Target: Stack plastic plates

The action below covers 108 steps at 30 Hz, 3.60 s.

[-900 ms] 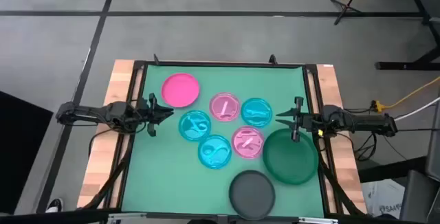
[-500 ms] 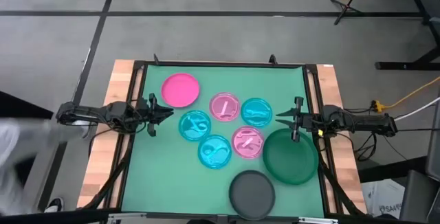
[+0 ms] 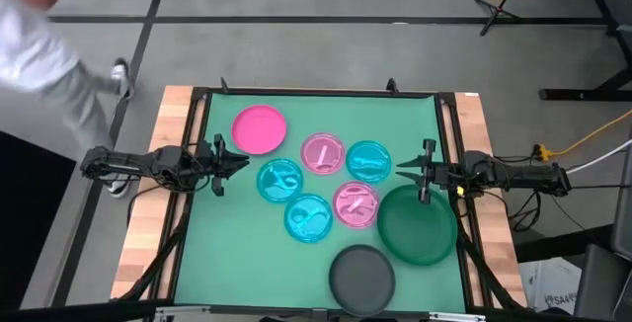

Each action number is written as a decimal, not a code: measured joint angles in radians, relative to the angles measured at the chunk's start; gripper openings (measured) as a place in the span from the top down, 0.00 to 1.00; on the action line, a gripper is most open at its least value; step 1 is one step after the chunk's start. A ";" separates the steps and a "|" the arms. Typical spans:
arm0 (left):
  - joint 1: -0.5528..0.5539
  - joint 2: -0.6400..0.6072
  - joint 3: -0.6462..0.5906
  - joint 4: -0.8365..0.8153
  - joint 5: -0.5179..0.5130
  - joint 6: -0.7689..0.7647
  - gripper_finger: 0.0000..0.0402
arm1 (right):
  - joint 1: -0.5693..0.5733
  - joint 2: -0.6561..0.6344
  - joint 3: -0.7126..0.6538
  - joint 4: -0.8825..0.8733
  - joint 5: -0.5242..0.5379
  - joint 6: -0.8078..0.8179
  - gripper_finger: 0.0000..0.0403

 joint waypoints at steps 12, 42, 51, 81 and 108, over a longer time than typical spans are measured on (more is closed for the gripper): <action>0.000 0.000 0.000 0.000 0.000 0.000 0.85 | 0.000 0.000 0.000 0.000 0.000 0.000 0.80; 0.000 0.000 0.000 0.000 0.000 0.000 0.85 | 0.000 0.000 -0.001 0.029 0.001 0.021 0.80; 0.000 0.000 0.000 0.000 0.000 0.000 0.85 | 0.000 0.000 -0.001 0.032 0.001 0.128 0.80; 0.000 0.000 0.000 0.000 -0.001 0.000 0.85 | 0.000 0.000 0.000 0.102 0.066 0.222 0.41; 0.000 0.000 0.000 0.000 -0.001 0.000 0.85 | 0.000 0.198 0.131 0.232 0.088 0.234 0.41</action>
